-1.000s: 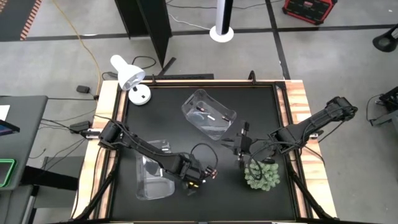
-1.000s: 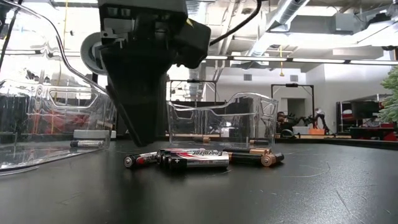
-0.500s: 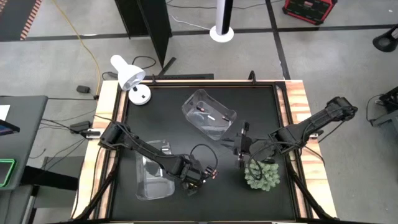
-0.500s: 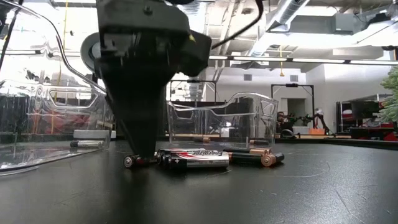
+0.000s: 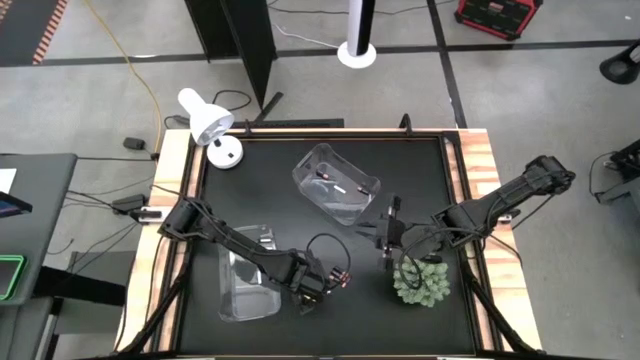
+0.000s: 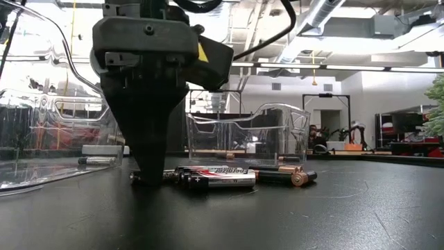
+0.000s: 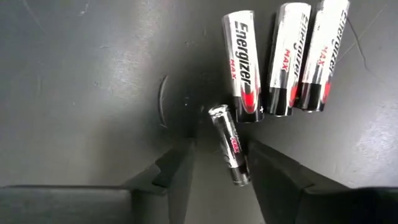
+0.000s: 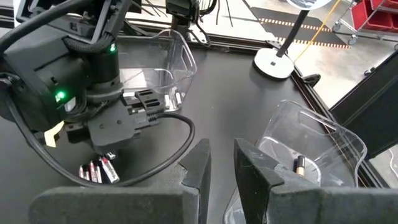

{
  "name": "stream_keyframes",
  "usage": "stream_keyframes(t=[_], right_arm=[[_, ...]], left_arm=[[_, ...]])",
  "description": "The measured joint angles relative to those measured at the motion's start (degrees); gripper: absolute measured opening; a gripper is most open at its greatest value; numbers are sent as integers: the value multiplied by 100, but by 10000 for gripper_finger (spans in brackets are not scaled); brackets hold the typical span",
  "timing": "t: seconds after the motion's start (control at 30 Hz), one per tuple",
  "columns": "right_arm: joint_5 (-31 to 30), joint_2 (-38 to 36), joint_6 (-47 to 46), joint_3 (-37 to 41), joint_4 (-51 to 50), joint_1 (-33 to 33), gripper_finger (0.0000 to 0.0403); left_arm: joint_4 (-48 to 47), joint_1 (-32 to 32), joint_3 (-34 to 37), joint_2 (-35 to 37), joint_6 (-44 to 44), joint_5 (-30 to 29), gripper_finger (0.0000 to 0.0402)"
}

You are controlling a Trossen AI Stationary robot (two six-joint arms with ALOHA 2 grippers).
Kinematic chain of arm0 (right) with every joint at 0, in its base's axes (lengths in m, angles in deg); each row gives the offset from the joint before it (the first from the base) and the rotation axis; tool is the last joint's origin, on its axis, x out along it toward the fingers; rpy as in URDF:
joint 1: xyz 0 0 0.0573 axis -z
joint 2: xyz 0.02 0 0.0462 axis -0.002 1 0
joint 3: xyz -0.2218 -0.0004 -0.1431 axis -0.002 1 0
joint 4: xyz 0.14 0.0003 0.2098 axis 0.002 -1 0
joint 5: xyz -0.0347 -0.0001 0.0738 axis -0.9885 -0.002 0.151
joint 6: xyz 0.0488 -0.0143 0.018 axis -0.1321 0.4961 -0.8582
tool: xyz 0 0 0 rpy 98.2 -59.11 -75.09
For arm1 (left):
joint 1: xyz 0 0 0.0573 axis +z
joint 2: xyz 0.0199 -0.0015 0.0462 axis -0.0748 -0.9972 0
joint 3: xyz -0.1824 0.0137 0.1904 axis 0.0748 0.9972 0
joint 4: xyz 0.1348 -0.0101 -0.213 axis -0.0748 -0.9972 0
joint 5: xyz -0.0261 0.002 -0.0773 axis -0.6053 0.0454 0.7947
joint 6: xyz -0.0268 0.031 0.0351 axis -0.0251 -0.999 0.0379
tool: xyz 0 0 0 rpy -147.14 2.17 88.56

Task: Sort batteries
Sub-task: Put the silver battery into the bottom transparent bin

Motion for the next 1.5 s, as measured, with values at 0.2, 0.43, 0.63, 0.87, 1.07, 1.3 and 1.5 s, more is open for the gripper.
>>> stream_keyframes(t=[0.2, 0.43, 0.63, 0.87, 1.07, 1.3, 1.5], right_arm=[[0, 0, -2, 0, 0, 0, 88], [0, 0, -4, 0, 1, 2, 88], [0, 0, -4, 0, 0, 2, 88], [0, 1, -7, 0, 0, 4, 88], [0, 0, -5, 0, 0, 4, 88], [0, 0, -11, 0, -2, 4, 88], [0, 0, -11, 0, -4, 4, 88]], left_arm=[[-43, 30, 11, -12, -278, -108, 84], [-62, 60, 17, -22, -576, -121, 18], [-50, 72, 22, -24, -819, -117, 15], [-38, 76, 22, -22, -1106, -143, 15], [-249, 81, -154, -33, -1264, -183, 15], [-321, 109, -227, -44, -1342, -187, 14], [-386, 109, -232, -44, -1344, -197, 14]])
